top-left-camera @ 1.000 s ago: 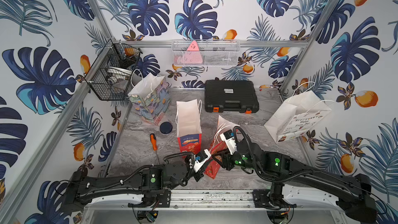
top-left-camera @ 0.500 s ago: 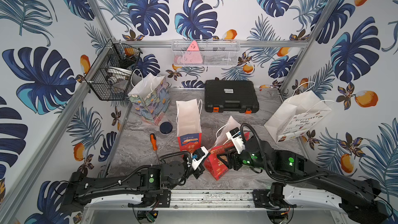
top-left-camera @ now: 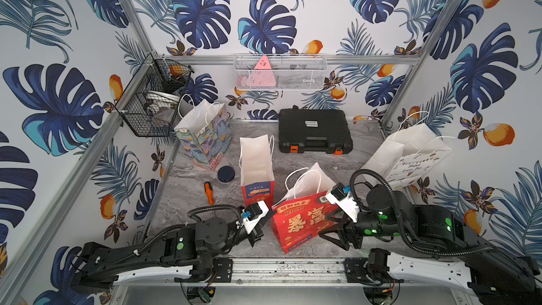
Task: Put away the paper bag
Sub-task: Pick up the paper bag from the center of the board, then press the paper bag.
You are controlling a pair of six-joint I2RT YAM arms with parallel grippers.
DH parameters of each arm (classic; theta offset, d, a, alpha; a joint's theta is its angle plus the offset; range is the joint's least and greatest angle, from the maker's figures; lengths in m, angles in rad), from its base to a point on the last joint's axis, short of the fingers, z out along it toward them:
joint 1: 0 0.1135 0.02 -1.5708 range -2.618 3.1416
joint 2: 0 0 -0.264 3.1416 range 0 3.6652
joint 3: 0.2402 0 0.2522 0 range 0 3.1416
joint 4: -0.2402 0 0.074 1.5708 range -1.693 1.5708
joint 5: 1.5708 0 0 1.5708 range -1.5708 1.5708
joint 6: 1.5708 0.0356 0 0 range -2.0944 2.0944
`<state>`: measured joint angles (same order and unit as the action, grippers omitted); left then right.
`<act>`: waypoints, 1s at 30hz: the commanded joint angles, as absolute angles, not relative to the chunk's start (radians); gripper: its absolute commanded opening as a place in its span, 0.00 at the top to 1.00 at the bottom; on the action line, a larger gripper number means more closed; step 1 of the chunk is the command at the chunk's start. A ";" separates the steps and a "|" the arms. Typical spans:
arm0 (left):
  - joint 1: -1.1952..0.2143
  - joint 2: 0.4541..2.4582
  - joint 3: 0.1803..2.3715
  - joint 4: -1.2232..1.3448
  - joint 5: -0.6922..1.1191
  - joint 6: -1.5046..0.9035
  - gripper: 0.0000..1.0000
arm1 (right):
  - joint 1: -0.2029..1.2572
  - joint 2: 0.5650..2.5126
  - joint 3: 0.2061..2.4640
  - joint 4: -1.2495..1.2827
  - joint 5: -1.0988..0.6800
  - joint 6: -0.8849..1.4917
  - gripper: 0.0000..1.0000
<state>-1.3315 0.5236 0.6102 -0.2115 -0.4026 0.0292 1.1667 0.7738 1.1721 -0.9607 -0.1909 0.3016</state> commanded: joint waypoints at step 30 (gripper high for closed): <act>-1.331 0.226 0.689 -0.516 -0.244 0.014 1.00 | 1.166 0.756 0.902 -0.573 -0.229 -0.107 0.06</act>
<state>-1.3319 0.2340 0.6949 -0.5808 -0.2756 0.0204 1.1652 0.7570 0.9310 -0.6964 -0.1078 -0.0326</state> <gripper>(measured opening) 0.064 0.944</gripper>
